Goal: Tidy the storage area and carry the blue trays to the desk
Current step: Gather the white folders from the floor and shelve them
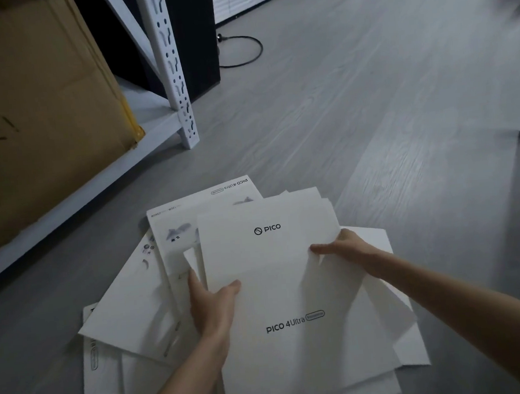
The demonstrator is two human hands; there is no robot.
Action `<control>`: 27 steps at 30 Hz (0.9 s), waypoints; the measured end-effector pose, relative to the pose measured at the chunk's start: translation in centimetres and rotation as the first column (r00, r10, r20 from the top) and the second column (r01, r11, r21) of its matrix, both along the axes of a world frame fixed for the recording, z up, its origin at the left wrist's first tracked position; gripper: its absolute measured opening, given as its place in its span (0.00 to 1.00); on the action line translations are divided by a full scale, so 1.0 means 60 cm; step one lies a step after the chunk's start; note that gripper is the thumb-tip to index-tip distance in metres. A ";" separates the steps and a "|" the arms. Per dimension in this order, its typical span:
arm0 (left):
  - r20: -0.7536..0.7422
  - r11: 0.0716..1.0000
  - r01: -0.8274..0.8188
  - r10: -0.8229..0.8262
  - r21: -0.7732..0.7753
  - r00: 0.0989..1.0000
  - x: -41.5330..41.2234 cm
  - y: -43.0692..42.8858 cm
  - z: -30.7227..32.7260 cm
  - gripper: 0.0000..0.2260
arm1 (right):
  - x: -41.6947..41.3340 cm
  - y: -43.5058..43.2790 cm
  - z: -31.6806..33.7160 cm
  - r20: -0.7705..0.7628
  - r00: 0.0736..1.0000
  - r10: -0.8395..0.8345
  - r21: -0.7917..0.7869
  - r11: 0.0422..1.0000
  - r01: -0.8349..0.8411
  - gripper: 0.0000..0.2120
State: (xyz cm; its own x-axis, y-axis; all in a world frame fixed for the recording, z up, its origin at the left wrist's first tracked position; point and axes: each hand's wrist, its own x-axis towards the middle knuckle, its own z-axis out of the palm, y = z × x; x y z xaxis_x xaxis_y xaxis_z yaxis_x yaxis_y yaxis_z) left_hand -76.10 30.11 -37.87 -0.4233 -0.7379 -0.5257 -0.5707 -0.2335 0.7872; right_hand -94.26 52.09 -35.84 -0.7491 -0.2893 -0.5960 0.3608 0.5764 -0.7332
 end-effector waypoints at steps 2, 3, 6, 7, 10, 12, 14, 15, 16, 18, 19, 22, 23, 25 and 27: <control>-0.023 0.996 -0.052 0.054 0.078 0.998 0.009 0.001 0.016 0.32 | -0.004 0.002 0.004 -0.008 0.996 0.085 -0.032 0.996 -0.085 0.12; -0.025 0.987 -0.096 0.100 0.129 0.995 0.013 0.001 0.022 0.25 | -0.009 0.003 0.007 -0.011 0.994 0.109 -0.050 0.993 -0.109 0.13; -0.029 0.949 -0.120 0.134 0.291 0.991 0.026 -0.006 0.017 0.16 | -0.018 0.002 0.008 0.078 0.992 0.095 -0.089 0.992 -0.088 0.14; -0.057 0.949 -0.108 0.130 0.295 0.990 0.027 -0.012 0.015 0.18 | -0.019 0.002 0.006 0.122 0.989 0.087 -0.106 0.992 -0.074 0.15; -0.112 0.971 -0.071 0.099 0.229 0.989 0.026 -0.028 0.015 0.21 | -0.013 0.002 -0.015 0.249 0.968 0.022 -0.144 0.989 0.014 0.21; -0.126 0.984 -0.066 0.087 0.163 0.988 0.023 -0.039 0.013 0.17 | -0.007 -0.005 -0.025 0.171 0.985 0.009 -0.064 0.998 0.002 0.16; -0.133 0.988 -0.089 0.105 0.125 0.986 0.024 -0.046 0.014 0.14 | -0.019 0.000 -0.042 -0.163 0.973 0.165 0.255 0.959 -0.120 0.19; -0.129 0.987 -0.104 0.120 0.119 0.984 0.026 -0.048 0.013 0.14 | -0.027 0.007 -0.043 -0.299 0.891 0.341 0.471 0.865 -0.173 0.24; -0.126 0.985 -0.123 0.137 0.119 0.983 0.031 -0.051 0.014 0.13 | -0.035 0.014 -0.044 -0.333 0.804 0.492 0.619 0.757 -0.206 0.30; -0.111 0.980 -0.150 0.165 0.128 0.980 0.043 -0.057 0.014 0.12 | -0.050 0.030 -0.046 -0.245 0.721 0.648 0.720 0.620 -0.313 0.43; -0.105 0.978 -0.159 0.174 0.132 0.979 0.048 -0.060 0.015 0.11 | -0.054 0.036 -0.047 -0.187 0.694 0.696 0.739 0.565 -0.367 0.47; -0.108 0.979 -0.153 0.167 0.132 0.980 0.055 -0.074 0.018 0.12 | -0.051 0.041 -0.058 -0.143 0.629 0.764 0.805 0.460 -0.376 0.48; -0.106 0.981 -0.147 0.161 0.124 0.981 0.055 -0.079 0.017 0.12 | -0.048 0.041 -0.061 -0.151 0.643 0.751 0.793 0.481 -0.375 0.44; -0.100 0.981 -0.140 0.154 0.134 0.983 0.055 -0.089 0.010 0.13 | -0.048 0.045 -0.056 -0.203 0.740 0.641 0.702 0.622 -0.346 0.26; -0.084 0.975 -0.151 0.166 0.161 0.983 0.054 -0.095 0.002 0.14 | -0.059 0.060 -0.036 -0.278 0.826 0.490 0.614 0.752 -0.240 0.16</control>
State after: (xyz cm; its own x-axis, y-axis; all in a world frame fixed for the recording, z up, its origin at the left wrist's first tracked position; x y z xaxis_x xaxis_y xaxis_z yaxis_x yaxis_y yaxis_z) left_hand -72.86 24.40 -37.75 -0.3617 -0.7135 -0.6001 -0.4404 -0.4366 0.7845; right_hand -97.79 55.70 -37.97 -0.8533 -0.3227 -0.4096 -0.2144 0.9331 -0.2887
